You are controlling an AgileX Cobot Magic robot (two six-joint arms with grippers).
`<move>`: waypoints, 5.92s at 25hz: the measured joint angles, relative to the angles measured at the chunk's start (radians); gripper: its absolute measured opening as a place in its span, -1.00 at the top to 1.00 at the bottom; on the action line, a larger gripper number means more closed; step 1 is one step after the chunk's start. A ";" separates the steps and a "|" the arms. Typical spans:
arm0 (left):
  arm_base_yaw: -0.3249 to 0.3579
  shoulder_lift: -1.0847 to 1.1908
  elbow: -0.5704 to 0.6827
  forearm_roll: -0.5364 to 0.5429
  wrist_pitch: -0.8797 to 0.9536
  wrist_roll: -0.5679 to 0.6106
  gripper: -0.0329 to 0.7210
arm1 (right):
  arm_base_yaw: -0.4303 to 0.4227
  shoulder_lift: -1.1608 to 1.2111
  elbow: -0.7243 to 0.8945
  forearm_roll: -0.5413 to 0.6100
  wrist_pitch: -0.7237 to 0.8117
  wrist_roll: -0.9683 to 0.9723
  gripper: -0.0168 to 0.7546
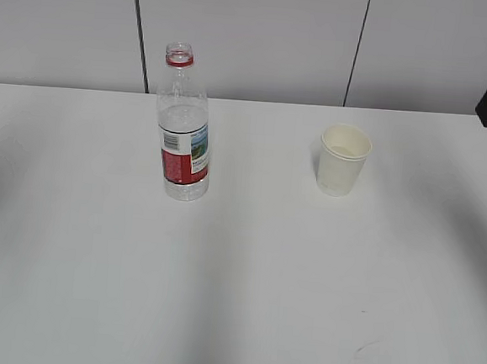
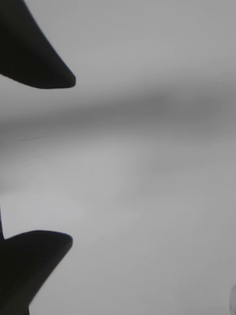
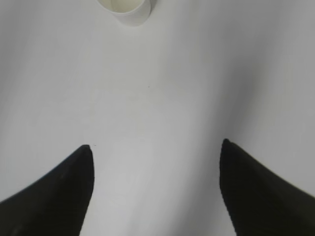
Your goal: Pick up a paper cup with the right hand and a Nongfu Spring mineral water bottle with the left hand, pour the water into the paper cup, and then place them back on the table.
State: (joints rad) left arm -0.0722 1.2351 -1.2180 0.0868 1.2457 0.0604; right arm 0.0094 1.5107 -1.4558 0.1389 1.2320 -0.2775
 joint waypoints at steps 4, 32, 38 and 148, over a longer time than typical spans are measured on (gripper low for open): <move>0.000 -0.131 0.107 -0.001 0.000 0.000 -0.49 | 0.000 -0.061 0.043 0.007 0.000 0.015 -0.56; 0.000 -0.924 0.645 -0.087 -0.122 -0.011 -0.49 | 0.000 -0.446 0.291 0.066 0.015 0.025 -0.56; 0.000 -0.960 0.673 -0.087 -0.174 -0.011 -0.49 | 0.000 -0.511 0.297 0.101 0.020 0.032 -0.56; 0.000 -1.248 0.673 -0.075 -0.170 -0.015 -0.44 | 0.000 -1.527 1.029 -0.043 -0.173 0.092 -0.55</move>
State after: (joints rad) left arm -0.0722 -0.0133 -0.5447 0.0116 1.0759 0.0459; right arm 0.0094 -0.0159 -0.4267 0.0963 1.0589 -0.1855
